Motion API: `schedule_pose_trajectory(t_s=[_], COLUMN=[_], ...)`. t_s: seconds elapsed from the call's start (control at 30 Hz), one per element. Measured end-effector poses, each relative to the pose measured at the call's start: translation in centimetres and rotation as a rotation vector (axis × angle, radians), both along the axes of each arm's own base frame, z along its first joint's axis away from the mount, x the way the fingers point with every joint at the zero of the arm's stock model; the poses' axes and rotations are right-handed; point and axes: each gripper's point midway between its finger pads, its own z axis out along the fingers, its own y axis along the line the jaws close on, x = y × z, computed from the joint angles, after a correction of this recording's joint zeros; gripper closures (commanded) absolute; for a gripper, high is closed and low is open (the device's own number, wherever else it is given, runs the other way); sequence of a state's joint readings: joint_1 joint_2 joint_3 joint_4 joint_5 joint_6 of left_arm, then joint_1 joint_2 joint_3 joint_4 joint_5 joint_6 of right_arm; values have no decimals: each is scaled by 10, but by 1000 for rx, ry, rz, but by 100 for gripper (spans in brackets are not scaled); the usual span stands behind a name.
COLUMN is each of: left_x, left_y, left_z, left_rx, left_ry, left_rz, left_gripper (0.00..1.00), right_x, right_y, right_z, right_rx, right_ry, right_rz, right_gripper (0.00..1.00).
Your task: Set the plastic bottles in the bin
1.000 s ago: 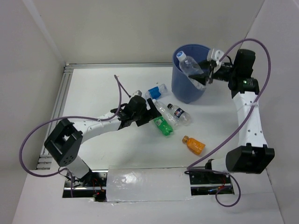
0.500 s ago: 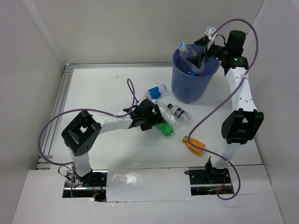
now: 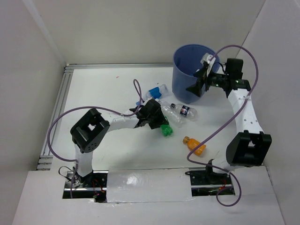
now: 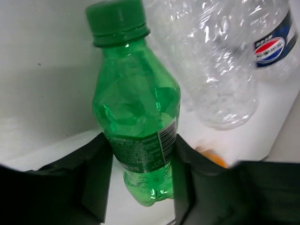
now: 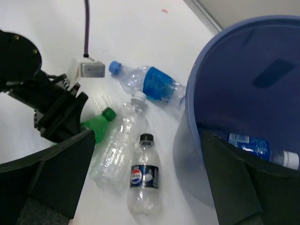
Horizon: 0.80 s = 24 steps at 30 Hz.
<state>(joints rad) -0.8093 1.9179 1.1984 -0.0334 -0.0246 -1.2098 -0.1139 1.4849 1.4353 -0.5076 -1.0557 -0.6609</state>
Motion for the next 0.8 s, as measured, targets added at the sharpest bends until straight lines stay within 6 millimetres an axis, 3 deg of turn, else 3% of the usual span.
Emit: schedule_pose_trajectory(t_s=[0.07, 0.2, 0.33, 0.4, 0.5, 0.57, 0.67, 0.73, 0.8], left_x=[0, -6, -36, -50, -55, -48, -32, -24, -20], left_y=[-1, -1, 22, 29, 27, 21, 12, 10, 10], left_z=[-1, 0, 13, 40, 104, 155, 211, 227, 223], left_rx=[-3, -18, 43, 52, 2, -50, -105, -116, -107], left_ry=[0, -16, -48, -103, -267, -391, -526, -571, -569], left_rz=[-8, -43, -124, -179, -247, -265, -260, -258, -255], left_gripper=[67, 97, 100, 100, 100, 100, 100, 100, 100], right_x=[-18, -47, -72, -91, -125, -148, -152, -149, -143], right_y=[1, 1, -5, -13, -21, -24, -28, -30, -33], right_z=[-16, -27, -55, -89, -150, -176, -177, -173, -165], right_rx=[-6, -46, -97, -136, -178, -203, -209, -212, -217], right_ry=[27, -2, 11, 98, 302, 404, 422, 408, 395], right_rz=[17, 45, 31, -6, -39, -43, -75, -92, -109], right_gripper=[0, 0, 3, 11, 15, 13, 9, 7, 7])
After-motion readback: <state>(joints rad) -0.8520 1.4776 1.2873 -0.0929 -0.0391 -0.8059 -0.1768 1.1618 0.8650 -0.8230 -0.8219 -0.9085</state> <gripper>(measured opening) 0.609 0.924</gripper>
